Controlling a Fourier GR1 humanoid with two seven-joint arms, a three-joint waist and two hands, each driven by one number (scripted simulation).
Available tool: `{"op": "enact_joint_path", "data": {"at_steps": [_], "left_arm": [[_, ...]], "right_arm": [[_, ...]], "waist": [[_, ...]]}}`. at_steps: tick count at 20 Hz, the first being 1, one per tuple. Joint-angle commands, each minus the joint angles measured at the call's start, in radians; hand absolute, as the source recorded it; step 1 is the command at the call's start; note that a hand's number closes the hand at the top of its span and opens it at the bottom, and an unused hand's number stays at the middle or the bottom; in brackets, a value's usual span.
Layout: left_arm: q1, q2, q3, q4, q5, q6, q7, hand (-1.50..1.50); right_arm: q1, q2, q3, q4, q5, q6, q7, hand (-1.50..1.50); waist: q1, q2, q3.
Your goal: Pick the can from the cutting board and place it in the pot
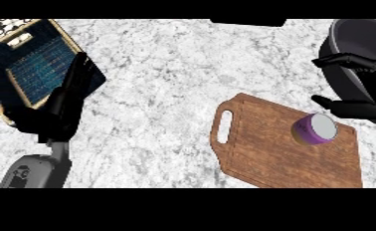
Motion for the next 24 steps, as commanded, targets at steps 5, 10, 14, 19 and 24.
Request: {"op": "enact_joint_path", "data": {"at_steps": [5, 10, 14, 19, 24], "left_arm": [[-0.113, 0.028, 0.070, 0.021, 0.016, 0.043, 0.132, 0.00], [-0.054, 0.033, 0.079, -0.014, 0.022, 0.026, 0.121, 0.00], [-0.051, 0.017, 0.071, -0.012, 0.012, 0.039, 0.111, 0.00], [-0.067, 0.022, 0.077, -0.046, -0.001, 0.065, 0.165, 0.00], [-0.054, 0.064, 0.139, 0.003, 0.040, -0.002, 0.146, 0.00]], "right_arm": [[-0.201, -0.069, -0.040, 0.363, -0.008, 0.353, -0.370, -1.50], [-0.271, -0.147, 0.075, 0.370, 0.119, 0.467, -0.358, -1.50], [-0.327, -0.218, 0.213, 0.277, 0.231, 0.521, -0.265, -1.50], [-0.382, -0.242, 0.341, 0.182, 0.364, 0.512, -0.220, -1.50], [-0.383, -0.233, 0.427, 0.123, 0.436, 0.532, -0.173, -1.50]], "waist": [[-0.035, -0.005, 0.000], [-0.050, -0.016, -0.004], [-0.045, -0.016, -0.005], [-0.059, -0.021, -0.005], [-0.074, -0.021, -0.006]]}}
